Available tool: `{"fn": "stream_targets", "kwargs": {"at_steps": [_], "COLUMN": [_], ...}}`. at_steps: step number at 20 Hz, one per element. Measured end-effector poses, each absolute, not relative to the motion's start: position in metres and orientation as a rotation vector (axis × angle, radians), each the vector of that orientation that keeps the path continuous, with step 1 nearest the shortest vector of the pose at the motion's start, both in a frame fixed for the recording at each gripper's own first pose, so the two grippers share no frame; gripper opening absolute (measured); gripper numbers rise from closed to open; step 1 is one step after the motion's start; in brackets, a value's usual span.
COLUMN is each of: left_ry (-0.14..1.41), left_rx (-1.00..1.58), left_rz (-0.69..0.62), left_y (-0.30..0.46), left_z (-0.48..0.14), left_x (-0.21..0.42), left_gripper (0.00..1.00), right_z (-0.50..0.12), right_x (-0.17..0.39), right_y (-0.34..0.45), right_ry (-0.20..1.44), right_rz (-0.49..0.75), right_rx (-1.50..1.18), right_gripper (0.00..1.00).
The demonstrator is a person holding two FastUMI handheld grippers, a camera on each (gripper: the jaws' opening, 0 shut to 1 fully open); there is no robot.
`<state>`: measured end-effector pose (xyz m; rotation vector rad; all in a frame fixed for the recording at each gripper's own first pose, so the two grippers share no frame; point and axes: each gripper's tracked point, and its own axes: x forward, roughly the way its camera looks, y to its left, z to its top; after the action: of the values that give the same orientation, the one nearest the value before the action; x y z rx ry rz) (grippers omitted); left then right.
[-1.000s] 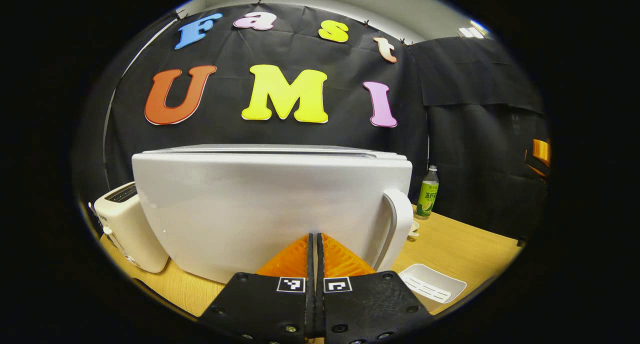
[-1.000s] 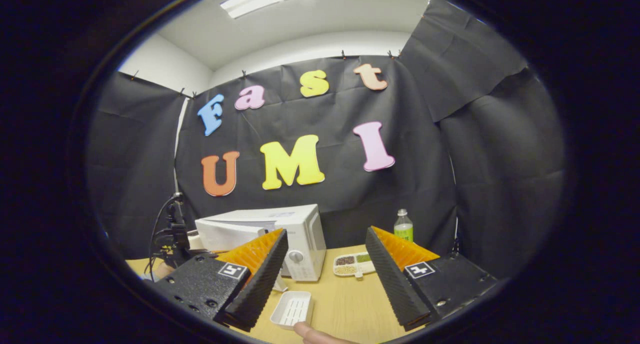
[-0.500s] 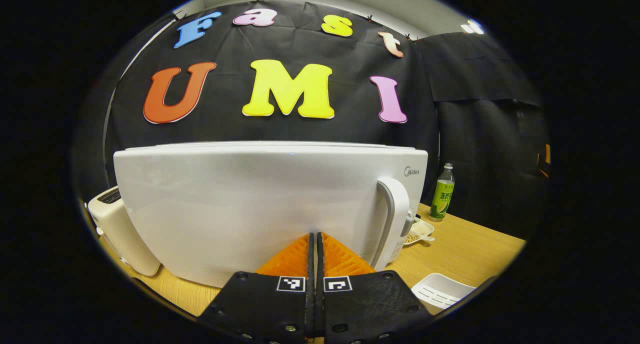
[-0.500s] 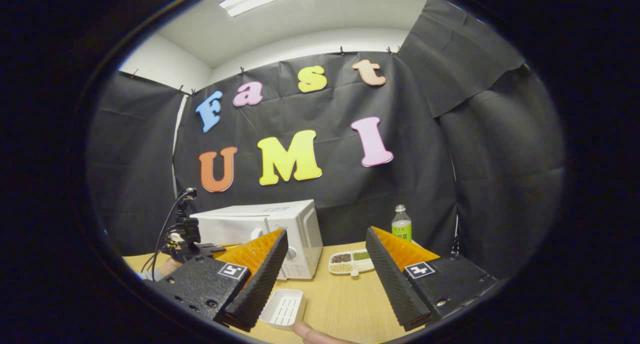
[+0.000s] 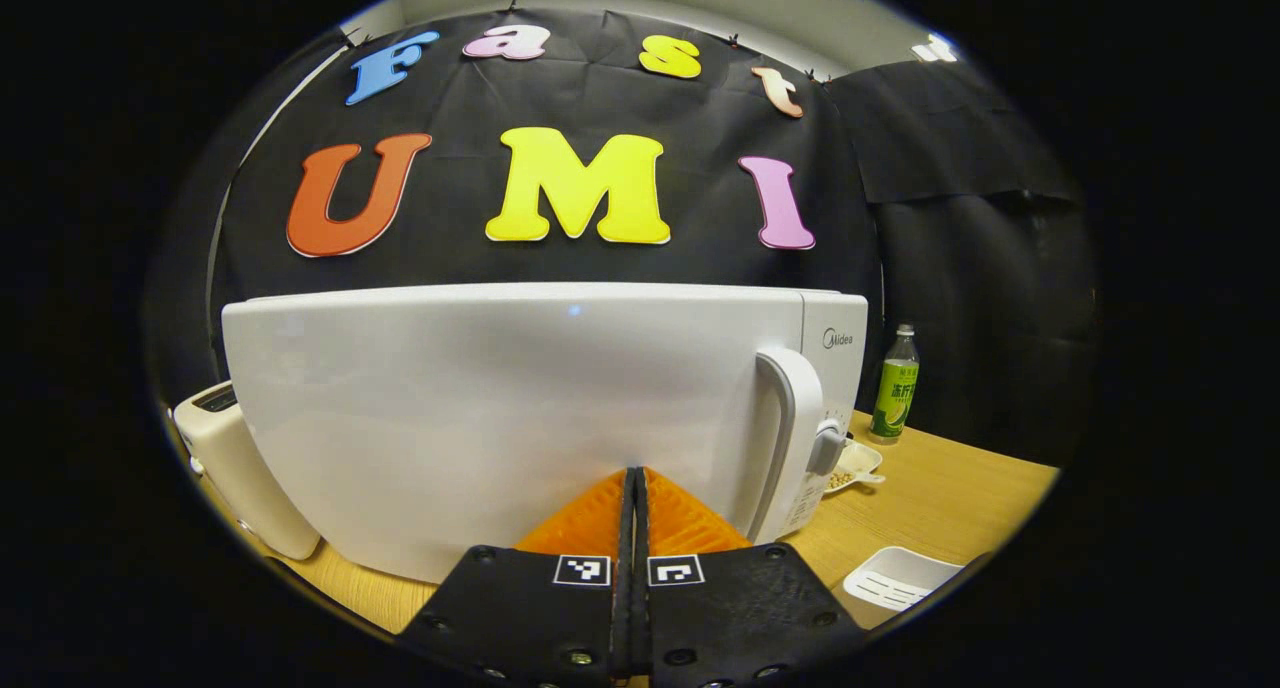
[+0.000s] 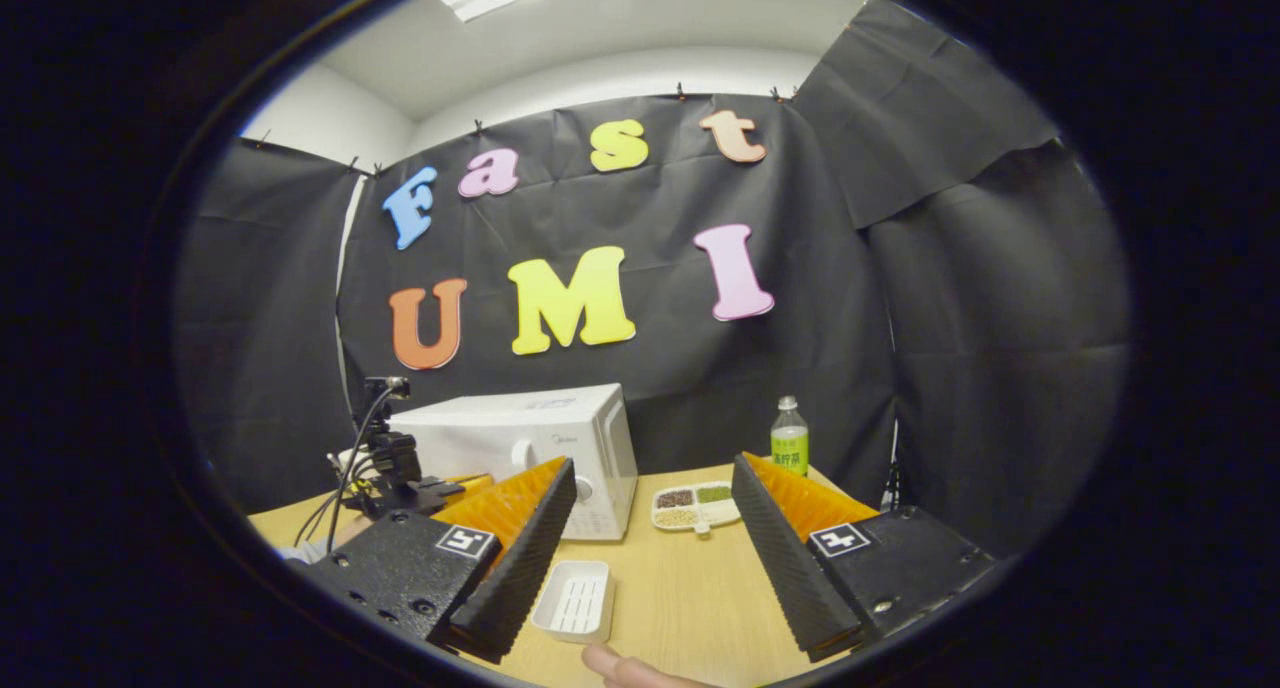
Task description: Open the microwave oven with the left hand, put the food in, and close the microwave oven.
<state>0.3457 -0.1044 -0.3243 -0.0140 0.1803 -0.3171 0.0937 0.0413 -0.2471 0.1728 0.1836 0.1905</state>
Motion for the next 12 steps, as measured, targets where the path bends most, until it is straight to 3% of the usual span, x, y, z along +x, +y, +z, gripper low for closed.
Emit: {"fn": "stream_targets", "kwargs": {"at_steps": [2, 3, 10, 12], "left_ry": [0.204, 0.230, 0.311, 0.334], "left_rx": [0.050, 0.070, -0.030, -0.075], "left_rz": [-0.263, -0.248, -0.190, -0.202], "left_y": [-0.097, -0.095, -0.086, -0.088], "left_z": [-0.331, -0.337, -0.342, -0.336], "left_x": [0.342, 0.335, 0.252, 0.225], "left_gripper": [0.00, 0.00, 0.00, 0.65], "right_z": [-0.238, -0.235, -0.215, -0.210], "right_x": [0.081, 0.075, 0.041, 0.031], "right_y": [0.040, 0.040, 0.051, 0.053], "right_ry": [0.176, 0.172, 0.162, 0.158], "right_rz": [0.172, 0.164, 0.156, 0.155], "right_rx": [0.163, 0.158, 0.139, 0.140], "right_gripper": [0.99, 0.91, 0.91, 0.92]}}
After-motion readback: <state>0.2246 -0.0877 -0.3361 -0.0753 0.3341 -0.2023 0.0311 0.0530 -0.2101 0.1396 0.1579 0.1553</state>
